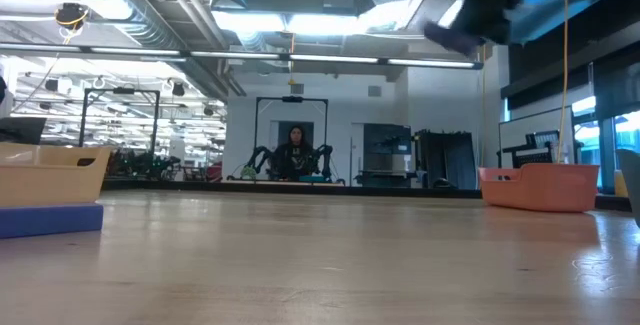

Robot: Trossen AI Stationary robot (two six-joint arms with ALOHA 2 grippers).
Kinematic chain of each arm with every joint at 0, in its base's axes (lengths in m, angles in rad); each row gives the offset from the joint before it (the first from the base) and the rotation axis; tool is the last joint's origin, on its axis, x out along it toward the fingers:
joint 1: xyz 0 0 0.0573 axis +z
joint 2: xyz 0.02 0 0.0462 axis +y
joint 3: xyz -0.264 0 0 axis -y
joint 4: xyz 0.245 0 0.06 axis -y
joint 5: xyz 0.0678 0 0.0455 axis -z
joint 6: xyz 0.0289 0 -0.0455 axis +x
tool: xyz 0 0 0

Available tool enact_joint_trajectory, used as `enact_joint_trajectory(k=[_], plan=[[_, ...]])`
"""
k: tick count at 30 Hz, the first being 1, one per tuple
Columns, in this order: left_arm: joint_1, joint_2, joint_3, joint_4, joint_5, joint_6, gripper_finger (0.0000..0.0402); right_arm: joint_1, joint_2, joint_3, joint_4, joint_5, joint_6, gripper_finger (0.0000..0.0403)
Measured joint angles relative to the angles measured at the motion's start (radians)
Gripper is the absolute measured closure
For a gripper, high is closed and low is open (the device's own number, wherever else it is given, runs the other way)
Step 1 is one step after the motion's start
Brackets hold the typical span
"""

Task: Sort & place blocks by color
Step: Put the top purple block into the orange bin

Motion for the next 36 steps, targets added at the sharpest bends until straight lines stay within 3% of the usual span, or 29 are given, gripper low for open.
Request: enact_joint_trajectory(k=[5,8,18,27,36], plan=[[0.0,0.0,0.0,0.0,-0.002,-0.001,0.0159,0.0,-0.008,-0.002,-0.307,0.178,0.105,0.0298],[0.0,0.0,0.0,0.0,-0.006,-0.002,0.0159,-0.009,-0.006,-0.043,-0.371,0.241,0.175,0.0298],[0.0,0.0,0.0,0.0,-0.028,-0.003,0.0159,-0.208,-0.003,-0.309,-0.245,0.149,0.311,0.0298],[0.0,0.0,0.0,0.0,-0.028,-0.003,0.0159,-0.405,0.025,-0.404,-0.111,0.061,0.245,0.0298],[0.0,0.0,0.0,0.0,-0.028,-0.001,0.0159,-0.444,0.111,-0.442,-0.032,0.035,0.246,0.0298]])
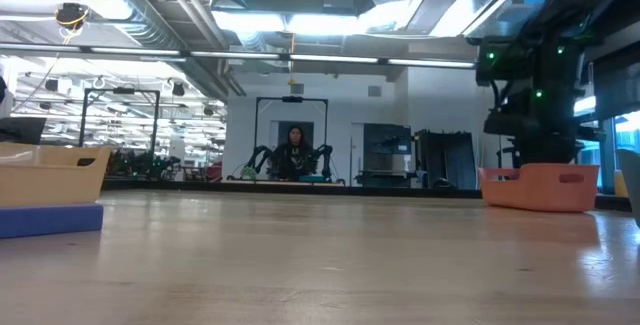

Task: Sort & place blocks by color
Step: Put the top purple block into the orange bin, then put the purple block into the orange bin

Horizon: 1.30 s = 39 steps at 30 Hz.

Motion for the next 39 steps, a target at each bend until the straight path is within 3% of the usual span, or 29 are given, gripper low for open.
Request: enact_joint_trajectory(k=[4,13,24,27,32,35,39], plan=[[0.0,0.0,0.0,0.001,0.0,0.0,0.0159,0.0,0.019,0.0,-0.001,0.001,0.001,0.0291],[0.0,0.0,0.0,0.001,0.0,0.001,0.0159,0.0,0.024,0.0,0.031,0.004,0.0,0.0181],[0.0,0.0,0.0,0.0,0.002,0.001,0.0159,0.026,-0.095,0.15,0.058,-0.029,-0.136,0.0165],[0.0,0.0,0.0,-0.001,0.005,0.001,0.0159,0.078,-0.168,0.163,0.249,-0.165,-0.162,0.0165],[0.0,0.0,0.0,-0.003,0.009,0.001,0.0159,0.202,-0.222,0.137,0.771,-0.415,-0.138,0.0165],[0.0,0.0,0.0,-0.004,0.02,0.013,0.0159,0.275,-0.22,0.135,1.006,-0.452,-0.189,0.0165],[0.0,0.0,0.0,-0.004,0.089,0.061,0.0159,0.343,-0.218,0.135,1.124,-0.445,-0.375,0.0164]])
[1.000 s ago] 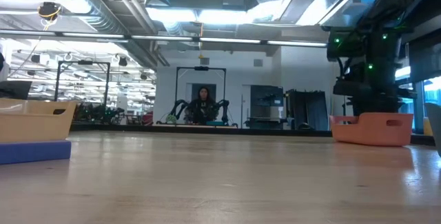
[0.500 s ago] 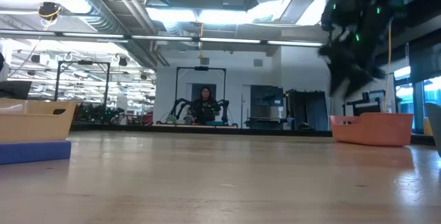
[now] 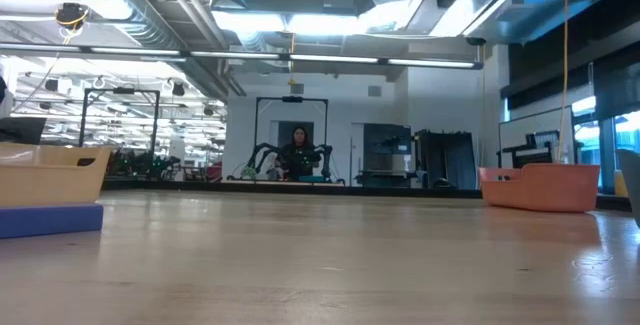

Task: Sort & place blocks by color
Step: Put the purple block into the orange bin

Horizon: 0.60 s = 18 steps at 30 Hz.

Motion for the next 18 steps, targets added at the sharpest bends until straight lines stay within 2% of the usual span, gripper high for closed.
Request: enact_joint_trajectory(k=[7,18], plan=[[0.0,0.0,0.0,0.0,0.098,0.079,0.0159,0.04,0.001,-0.001,0.013,0.04,-0.015,0.0164],[0.0,0.0,0.0,-0.001,0.095,0.08,0.0159,0.043,0.006,-0.001,0.01,0.04,-0.021,0.0164]])
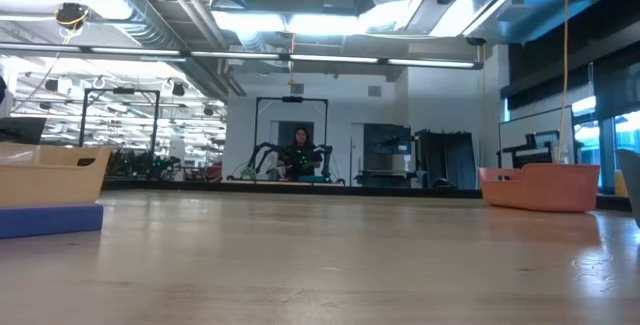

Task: Sort & place blocks by color
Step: Put the purple block into the orange bin

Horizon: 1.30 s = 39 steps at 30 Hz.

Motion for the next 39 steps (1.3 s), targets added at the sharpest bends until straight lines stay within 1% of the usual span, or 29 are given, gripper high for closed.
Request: enact_joint_trajectory(k=[18,20,29,35,39], plan=[[0.0,0.0,0.0,0.0,0.007,0.0,0.0159,0.0,0.0,0.0,0.0,-0.001,-0.004,0.0164],[0.0,0.0,0.0,0.0,0.007,0.0,0.0159,0.0,0.0,0.0,0.0,-0.001,-0.024,0.0165],[0.0,0.0,0.0,0.0,0.007,-0.001,0.0159,0.0,0.0,0.0,0.0,-0.002,-0.052,0.0186],[0.0,0.0,0.0,0.0,0.006,-0.002,0.0159,0.0,0.0,0.0,0.0,-0.002,-0.048,0.0185],[0.0,0.0,0.0,0.0,0.007,-0.045,0.0159,0.0,0.0,0.0,0.0,-0.002,-0.048,0.0186]])
